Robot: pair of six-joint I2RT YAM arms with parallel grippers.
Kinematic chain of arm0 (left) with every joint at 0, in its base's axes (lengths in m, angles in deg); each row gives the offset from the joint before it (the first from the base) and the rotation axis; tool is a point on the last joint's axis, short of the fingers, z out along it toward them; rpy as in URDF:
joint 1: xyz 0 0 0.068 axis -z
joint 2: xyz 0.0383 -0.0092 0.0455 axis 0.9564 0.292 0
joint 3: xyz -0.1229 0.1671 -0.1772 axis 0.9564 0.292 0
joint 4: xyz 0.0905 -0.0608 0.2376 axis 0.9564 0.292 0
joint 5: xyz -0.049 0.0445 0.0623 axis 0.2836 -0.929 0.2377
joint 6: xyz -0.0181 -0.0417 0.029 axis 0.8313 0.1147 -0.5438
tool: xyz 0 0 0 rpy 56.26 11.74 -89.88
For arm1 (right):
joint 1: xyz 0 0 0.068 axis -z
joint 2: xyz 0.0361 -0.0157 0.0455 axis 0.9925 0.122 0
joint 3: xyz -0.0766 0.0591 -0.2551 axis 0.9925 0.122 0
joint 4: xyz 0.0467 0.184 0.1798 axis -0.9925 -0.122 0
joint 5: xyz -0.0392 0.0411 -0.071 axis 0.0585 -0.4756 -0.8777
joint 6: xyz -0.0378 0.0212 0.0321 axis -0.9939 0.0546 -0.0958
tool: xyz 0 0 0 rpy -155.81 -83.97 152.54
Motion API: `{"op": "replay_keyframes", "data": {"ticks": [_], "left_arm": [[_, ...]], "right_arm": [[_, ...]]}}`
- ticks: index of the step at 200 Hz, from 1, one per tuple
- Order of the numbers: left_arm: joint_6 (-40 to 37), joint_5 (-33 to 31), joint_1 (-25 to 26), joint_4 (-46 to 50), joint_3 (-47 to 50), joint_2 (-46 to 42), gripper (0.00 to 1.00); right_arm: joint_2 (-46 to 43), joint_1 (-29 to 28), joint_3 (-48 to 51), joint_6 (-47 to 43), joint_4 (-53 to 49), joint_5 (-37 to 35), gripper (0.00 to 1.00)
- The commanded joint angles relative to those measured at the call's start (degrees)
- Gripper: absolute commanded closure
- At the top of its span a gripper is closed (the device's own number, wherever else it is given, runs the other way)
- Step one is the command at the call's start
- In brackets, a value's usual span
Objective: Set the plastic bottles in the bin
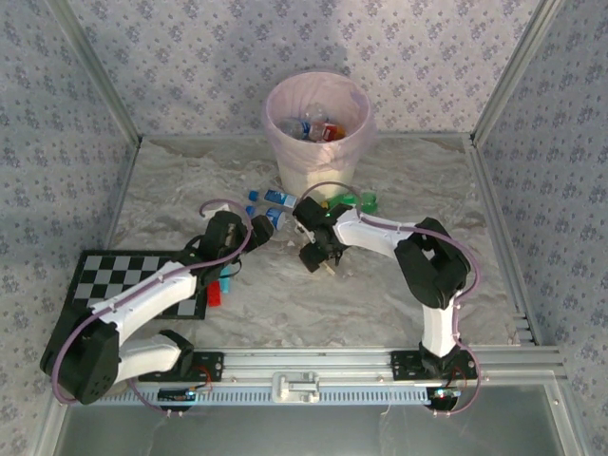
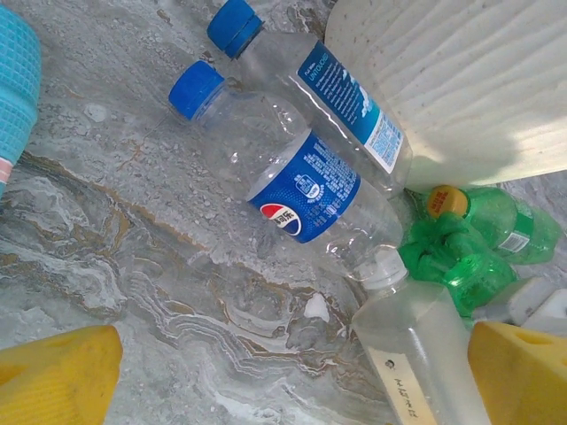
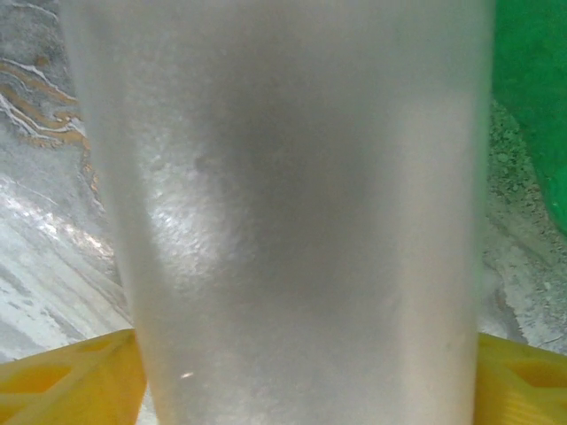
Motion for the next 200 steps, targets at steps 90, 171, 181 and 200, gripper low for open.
{"op": "replay_keyframes", "data": {"ticks": [90,171,181,200], "left_arm": [[1.28,-1.67,0.62,0.66,0.24,-1.73,0.0],[1.37,-3.49,0.61,0.79,1.06,-2.05,0.0],[1.48,-3.98,0.54,0.7,1.35,-2.25,0.0],[1.7,-4.48,0.62,0.24,1.87,-2.43,0.0]], "right_arm": [[-0.41,-1.53,-1.62,-1.58,-1.7,0.23,0.56],[-19.54,0.28,4.24,-5.89,7.23,12.13,0.57],[-22.65,0.9,4.7,-5.89,8.28,13.63,0.57],[-28.15,2.88,5.49,-5.47,11.02,17.82,0.57]]}}
